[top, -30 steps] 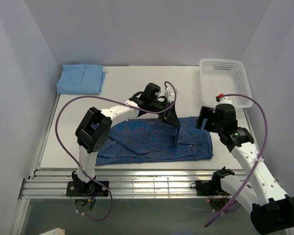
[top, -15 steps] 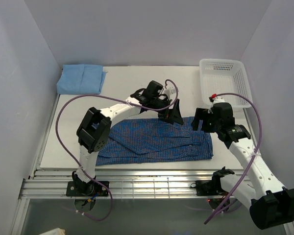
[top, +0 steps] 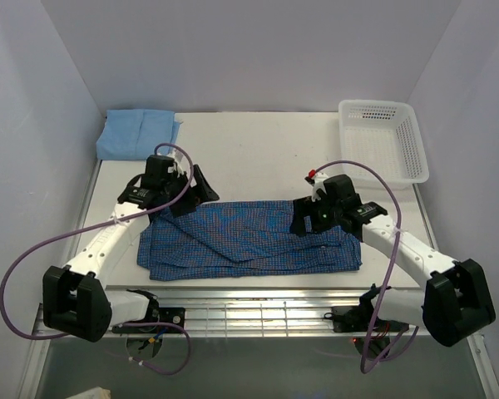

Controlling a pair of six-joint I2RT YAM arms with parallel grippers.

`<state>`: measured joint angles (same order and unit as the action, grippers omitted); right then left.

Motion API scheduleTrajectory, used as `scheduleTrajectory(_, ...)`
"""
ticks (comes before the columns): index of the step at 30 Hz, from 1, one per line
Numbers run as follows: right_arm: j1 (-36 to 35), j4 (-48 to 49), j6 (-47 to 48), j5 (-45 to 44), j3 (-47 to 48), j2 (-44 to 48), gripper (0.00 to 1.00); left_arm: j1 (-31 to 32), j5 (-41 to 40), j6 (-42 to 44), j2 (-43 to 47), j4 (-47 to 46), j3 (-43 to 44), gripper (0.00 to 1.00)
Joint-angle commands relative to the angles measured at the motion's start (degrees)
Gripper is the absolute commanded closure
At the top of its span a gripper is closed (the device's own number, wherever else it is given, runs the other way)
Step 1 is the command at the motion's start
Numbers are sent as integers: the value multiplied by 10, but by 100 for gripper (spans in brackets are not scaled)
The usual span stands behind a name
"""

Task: Fold and stack the long sleeve shirts
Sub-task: Fold the shirt

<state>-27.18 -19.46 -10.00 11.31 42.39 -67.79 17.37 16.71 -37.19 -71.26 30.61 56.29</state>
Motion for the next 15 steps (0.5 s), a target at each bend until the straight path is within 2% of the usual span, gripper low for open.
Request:
scheduleTrajectory(1,-6,32,8,9,14,-25,10,-19,-69,-42,14,55,-43,2)
scheduleTrajectory(13,-6,20,23,-13,10,-71,10,-95,-174,-91,-41,79,-82,2)
scheduleTrajectory(15,-6,21,21,-15,10,-74,10,-109,-179,-89,-48,67,-96,7)
